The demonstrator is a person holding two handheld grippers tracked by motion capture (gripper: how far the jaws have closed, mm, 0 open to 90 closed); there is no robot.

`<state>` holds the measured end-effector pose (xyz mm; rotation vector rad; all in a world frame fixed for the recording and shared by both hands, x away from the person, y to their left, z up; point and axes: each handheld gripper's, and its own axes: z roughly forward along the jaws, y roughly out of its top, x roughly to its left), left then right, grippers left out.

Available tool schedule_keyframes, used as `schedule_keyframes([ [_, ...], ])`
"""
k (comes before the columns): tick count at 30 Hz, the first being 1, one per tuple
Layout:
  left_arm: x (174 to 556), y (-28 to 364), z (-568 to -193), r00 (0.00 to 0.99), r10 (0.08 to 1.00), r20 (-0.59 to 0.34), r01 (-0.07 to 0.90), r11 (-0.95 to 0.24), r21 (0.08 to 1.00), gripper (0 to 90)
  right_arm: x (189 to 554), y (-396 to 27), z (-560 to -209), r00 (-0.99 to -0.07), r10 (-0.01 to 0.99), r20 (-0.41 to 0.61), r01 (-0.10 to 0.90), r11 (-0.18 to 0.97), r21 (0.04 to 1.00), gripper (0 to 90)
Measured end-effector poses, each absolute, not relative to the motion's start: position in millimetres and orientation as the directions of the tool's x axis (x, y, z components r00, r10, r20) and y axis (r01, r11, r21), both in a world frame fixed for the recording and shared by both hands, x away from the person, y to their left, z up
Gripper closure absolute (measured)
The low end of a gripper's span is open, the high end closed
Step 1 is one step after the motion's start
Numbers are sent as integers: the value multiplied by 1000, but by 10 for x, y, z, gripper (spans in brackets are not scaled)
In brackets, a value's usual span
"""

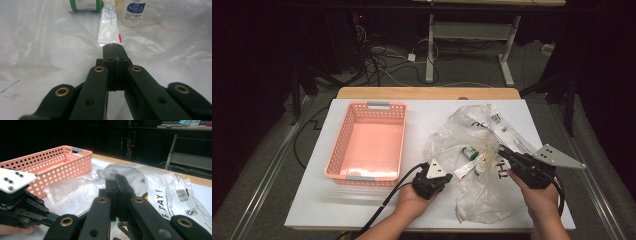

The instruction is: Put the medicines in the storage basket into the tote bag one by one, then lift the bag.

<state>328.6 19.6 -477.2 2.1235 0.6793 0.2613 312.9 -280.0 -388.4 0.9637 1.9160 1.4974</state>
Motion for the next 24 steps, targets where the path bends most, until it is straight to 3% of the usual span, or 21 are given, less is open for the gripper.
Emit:
schedule_keyframes([
  [17, 3193, 447, -4321, 803, 595, -22, 256, -312, 915, 889, 3114, -2788, -3792, -588, 809, 7, 161, 109, 981, 900],
  [24, 3234, 461, -3894, 788, 616, 3, 187, -244, 952, 889, 3170, -2762, -3508, -563, 826, -10, 95, 77, 993, 900],
])
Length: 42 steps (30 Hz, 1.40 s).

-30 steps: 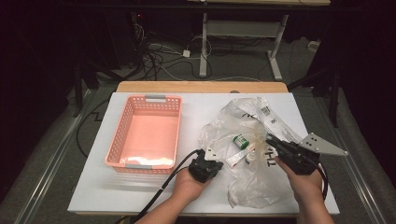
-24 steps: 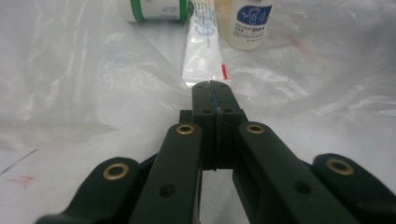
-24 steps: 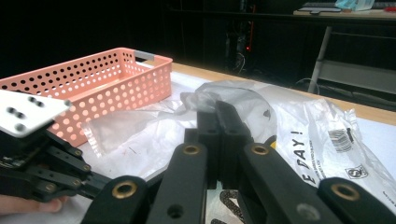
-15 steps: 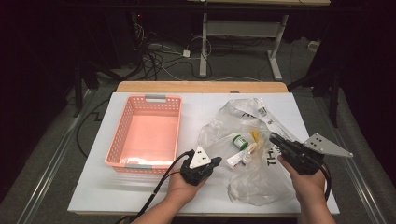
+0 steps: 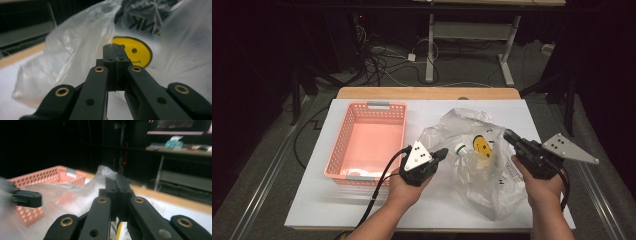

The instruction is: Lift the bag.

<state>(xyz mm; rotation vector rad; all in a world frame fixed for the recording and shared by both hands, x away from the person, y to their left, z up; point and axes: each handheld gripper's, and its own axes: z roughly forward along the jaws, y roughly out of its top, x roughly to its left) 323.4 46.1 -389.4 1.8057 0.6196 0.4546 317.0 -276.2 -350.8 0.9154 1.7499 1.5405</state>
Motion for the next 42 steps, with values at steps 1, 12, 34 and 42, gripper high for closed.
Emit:
schedule_keyframes([
  [1, 3251, 449, -3816, 787, 617, 12, 173, -239, 955, 888, 3199, -2757, -3447, -555, 832, -19, 85, 79, 993, 900],
  [12, 3510, 204, -2878, 773, 625, 110, 15, -192, 981, 889, 3485, -2774, -2743, -484, 874, -52, -30, 43, 999, 900],
  [34, 3491, 455, -3015, 776, 630, 44, 113, -207, 972, 522, 3638, -2966, -2673, -451, 891, -44, -9, 45, 999, 900],
  [42, 3235, 907, -3352, 758, 652, -24, 188, -183, 965, 369, 3594, -2940, -2864, -474, 880, -31, 31, 52, 998, 870],
])
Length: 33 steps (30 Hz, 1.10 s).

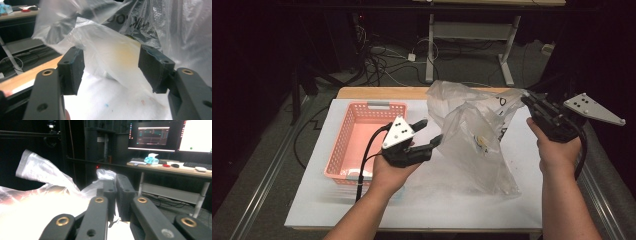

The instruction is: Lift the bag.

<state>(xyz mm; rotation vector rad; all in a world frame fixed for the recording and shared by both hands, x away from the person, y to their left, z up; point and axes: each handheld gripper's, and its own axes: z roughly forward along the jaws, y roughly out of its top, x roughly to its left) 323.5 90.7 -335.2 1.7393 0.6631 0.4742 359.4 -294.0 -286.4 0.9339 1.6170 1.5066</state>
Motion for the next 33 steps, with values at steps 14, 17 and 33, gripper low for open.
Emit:
schedule_keyframes([
  [14, 3023, 1495, -3648, 690, 722, -35, 257, -200, 945, 183, 3262, -2852, -2841, -538, 842, -48, 15, 67, 998, 580],
  [17, 3020, 1595, -3721, 677, 734, -54, 283, -192, 940, 141, 3200, -2863, -2922, -545, 837, -44, 29, 72, 997, 545],
  [33, 2871, 2025, -4015, 626, 778, -52, 361, -230, 904, 0, 3161, -3051, -4009, -511, 859, 37, 254, 110, 961, 193],
])
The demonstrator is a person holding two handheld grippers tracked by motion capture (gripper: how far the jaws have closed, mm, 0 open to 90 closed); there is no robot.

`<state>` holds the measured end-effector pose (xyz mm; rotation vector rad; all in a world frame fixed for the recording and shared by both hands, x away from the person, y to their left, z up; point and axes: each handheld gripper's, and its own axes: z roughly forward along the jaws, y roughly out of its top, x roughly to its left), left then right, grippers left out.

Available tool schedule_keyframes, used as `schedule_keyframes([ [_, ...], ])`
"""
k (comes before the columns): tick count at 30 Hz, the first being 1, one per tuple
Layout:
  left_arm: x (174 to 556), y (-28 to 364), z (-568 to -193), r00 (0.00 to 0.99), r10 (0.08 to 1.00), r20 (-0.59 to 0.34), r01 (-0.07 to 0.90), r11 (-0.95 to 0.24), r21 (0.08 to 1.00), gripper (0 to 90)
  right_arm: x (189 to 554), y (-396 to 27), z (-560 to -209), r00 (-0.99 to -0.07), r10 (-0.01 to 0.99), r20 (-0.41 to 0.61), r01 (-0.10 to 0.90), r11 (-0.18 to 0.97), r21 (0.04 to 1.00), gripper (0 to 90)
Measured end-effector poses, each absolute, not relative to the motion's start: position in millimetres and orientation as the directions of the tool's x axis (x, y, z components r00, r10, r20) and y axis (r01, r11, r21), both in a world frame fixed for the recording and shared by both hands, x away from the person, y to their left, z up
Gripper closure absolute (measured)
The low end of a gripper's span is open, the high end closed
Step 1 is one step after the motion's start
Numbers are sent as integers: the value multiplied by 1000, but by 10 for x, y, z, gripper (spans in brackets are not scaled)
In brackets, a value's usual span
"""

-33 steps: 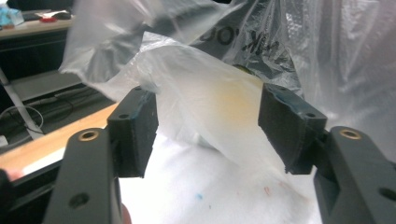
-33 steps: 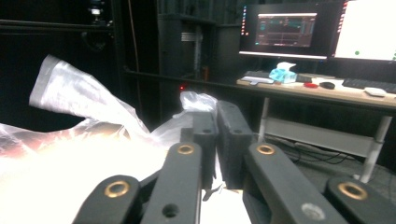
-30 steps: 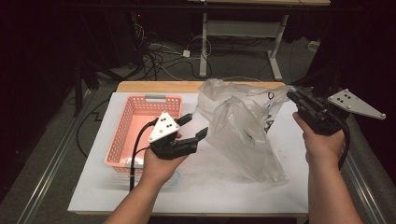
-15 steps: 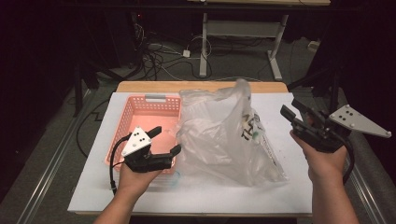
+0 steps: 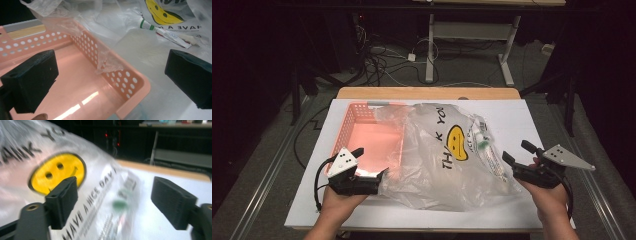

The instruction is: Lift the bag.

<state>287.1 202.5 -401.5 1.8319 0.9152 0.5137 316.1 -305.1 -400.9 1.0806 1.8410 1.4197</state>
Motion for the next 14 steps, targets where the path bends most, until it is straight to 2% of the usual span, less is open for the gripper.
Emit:
schedule_keyframes([
  [4, 2850, 2114, -4053, 609, 790, -72, 370, -204, 906, 0, 3129, -3077, -4194, -505, 862, 39, 284, 123, 951, 119],
  [8, 2836, 2170, -4106, 599, 797, -74, 382, -203, 901, 0, 3122, -3082, -4317, -491, 870, 37, 313, 137, 940, 3],
  [14, 2837, 2207, -4159, 592, 802, -76, 404, -214, 889, 0, 3126, -3078, -4392, -471, 881, 30, 331, 145, 932, 2],
])
